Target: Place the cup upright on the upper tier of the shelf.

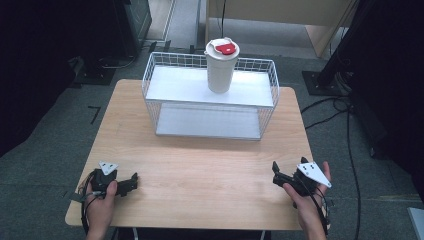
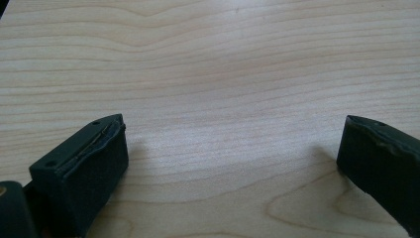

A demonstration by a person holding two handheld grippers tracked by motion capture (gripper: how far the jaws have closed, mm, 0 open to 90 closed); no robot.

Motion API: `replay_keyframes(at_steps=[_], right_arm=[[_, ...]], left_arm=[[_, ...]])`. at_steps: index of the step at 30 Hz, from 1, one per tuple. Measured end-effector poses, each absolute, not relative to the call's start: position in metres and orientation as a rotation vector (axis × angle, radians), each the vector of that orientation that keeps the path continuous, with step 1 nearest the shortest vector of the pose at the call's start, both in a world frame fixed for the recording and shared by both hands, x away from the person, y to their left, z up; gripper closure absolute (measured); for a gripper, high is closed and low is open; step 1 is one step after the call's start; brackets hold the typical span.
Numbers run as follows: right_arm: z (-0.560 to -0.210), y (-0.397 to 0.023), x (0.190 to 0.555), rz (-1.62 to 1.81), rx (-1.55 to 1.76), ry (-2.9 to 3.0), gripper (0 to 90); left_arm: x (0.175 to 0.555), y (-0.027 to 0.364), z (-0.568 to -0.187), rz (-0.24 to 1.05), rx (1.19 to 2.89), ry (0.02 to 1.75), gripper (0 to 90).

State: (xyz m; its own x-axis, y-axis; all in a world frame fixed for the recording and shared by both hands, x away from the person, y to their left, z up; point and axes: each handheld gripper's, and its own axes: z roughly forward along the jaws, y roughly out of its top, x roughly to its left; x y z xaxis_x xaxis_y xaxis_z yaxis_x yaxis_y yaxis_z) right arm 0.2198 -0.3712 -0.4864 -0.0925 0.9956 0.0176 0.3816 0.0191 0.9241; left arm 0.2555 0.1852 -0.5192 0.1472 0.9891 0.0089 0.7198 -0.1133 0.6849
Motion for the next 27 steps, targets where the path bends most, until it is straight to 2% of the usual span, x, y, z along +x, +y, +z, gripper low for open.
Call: replay_keyframes(at_steps=[27], right_arm=[[-0.52, -0.406, 0.19, 0.856, 1.522, 1.648, 0.0]], left_arm=[[0.255, 0.185, -0.519, 0.654, 1.894, 1.628, 0.0]])
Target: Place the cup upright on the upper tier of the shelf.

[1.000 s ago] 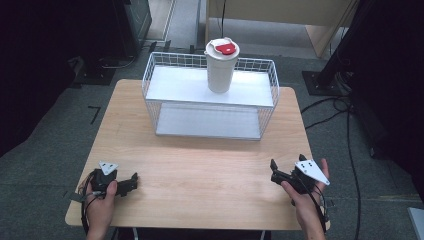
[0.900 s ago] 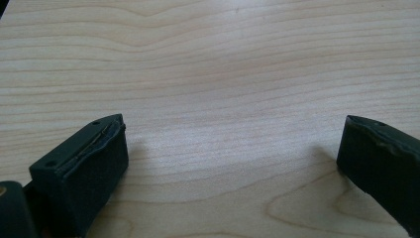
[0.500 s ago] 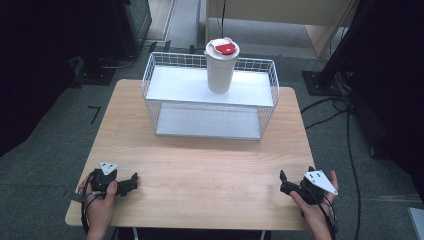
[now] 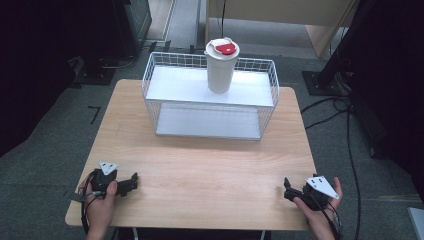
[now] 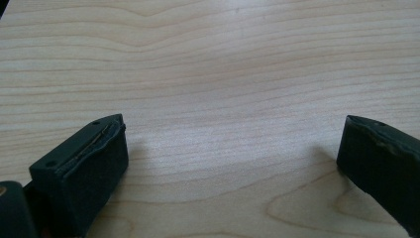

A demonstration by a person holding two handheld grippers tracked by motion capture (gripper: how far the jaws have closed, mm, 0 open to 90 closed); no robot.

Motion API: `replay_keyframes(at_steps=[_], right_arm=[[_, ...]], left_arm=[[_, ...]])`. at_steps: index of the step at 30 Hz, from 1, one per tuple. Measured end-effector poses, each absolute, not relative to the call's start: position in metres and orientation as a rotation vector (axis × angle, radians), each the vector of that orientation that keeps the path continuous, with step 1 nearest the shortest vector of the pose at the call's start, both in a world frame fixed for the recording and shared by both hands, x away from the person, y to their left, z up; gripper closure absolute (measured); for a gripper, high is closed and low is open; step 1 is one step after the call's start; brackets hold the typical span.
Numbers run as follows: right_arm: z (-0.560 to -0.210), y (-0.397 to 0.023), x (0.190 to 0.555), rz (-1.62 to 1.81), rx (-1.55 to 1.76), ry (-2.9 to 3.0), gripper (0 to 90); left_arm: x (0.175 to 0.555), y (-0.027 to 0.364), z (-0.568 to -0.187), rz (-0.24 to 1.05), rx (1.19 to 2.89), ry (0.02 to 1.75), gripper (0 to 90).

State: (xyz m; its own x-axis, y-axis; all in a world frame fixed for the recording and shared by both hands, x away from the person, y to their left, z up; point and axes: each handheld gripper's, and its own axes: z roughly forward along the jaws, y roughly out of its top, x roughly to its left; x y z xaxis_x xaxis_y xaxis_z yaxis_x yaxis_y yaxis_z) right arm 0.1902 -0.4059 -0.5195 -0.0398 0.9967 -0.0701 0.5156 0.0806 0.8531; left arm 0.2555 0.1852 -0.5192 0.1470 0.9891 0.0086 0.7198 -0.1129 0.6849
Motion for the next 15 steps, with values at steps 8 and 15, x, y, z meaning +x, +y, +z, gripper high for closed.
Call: replay_keyframes(at_steps=[8, 15], right_arm=[[-0.5221, -0.4102, 0.1899, 0.826, 1.558, 1.729, 0.0], [-0.5254, -0.4072, 0.1933, 0.765, 1.569, 1.867, 0.0]], left_arm=[[0.2554, 0.1852, -0.5192, 0.655, 1.894, 1.628, 0.0], [0.2554, 0.1852, -0.5192, 0.655, 1.894, 1.628, 0.0]])
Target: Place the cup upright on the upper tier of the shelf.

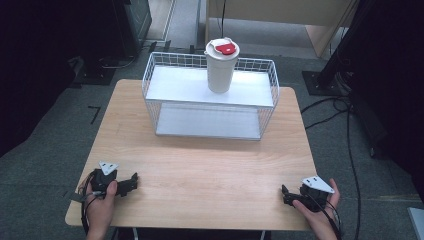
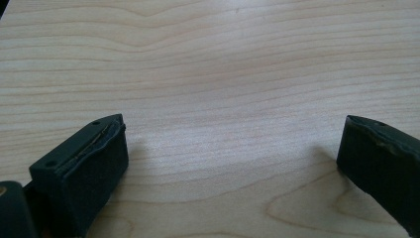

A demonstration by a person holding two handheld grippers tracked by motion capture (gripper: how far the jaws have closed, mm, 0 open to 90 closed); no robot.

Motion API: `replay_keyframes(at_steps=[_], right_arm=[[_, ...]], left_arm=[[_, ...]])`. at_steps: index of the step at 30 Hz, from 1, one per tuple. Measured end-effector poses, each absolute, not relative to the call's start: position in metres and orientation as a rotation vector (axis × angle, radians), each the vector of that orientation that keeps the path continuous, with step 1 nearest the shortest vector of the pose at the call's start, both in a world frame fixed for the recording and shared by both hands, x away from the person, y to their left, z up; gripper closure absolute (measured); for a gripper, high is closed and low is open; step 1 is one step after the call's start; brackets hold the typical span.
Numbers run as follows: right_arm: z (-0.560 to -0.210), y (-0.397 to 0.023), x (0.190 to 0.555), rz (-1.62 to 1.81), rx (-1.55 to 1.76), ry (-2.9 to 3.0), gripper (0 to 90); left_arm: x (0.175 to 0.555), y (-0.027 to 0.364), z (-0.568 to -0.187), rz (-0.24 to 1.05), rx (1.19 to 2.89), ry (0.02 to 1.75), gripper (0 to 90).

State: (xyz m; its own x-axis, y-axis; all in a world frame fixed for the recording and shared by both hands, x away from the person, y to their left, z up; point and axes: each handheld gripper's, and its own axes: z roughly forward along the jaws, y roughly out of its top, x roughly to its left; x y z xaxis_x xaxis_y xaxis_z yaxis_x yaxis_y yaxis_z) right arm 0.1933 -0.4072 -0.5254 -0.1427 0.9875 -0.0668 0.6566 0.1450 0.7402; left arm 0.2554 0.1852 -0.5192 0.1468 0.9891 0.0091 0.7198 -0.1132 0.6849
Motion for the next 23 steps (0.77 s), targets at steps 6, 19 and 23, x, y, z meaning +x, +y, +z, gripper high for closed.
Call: replay_keyframes(at_steps=[6, 19, 23], right_arm=[[-0.5261, -0.4103, 0.1953, 0.798, 1.604, 1.908, 0.0], [-0.5267, -0.412, 0.1962, 0.829, 1.634, 1.93, 0.0], [-0.5266, -0.4119, 0.1962, 0.829, 1.634, 1.931, 0.0]], left_arm=[[0.2554, 0.1852, -0.5192, 0.655, 1.894, 1.627, 0.0], [0.2555, 0.1851, -0.5191, 0.655, 1.895, 1.628, 0.0], [0.2555, 0.1851, -0.5191, 0.655, 1.895, 1.628, 0.0]])
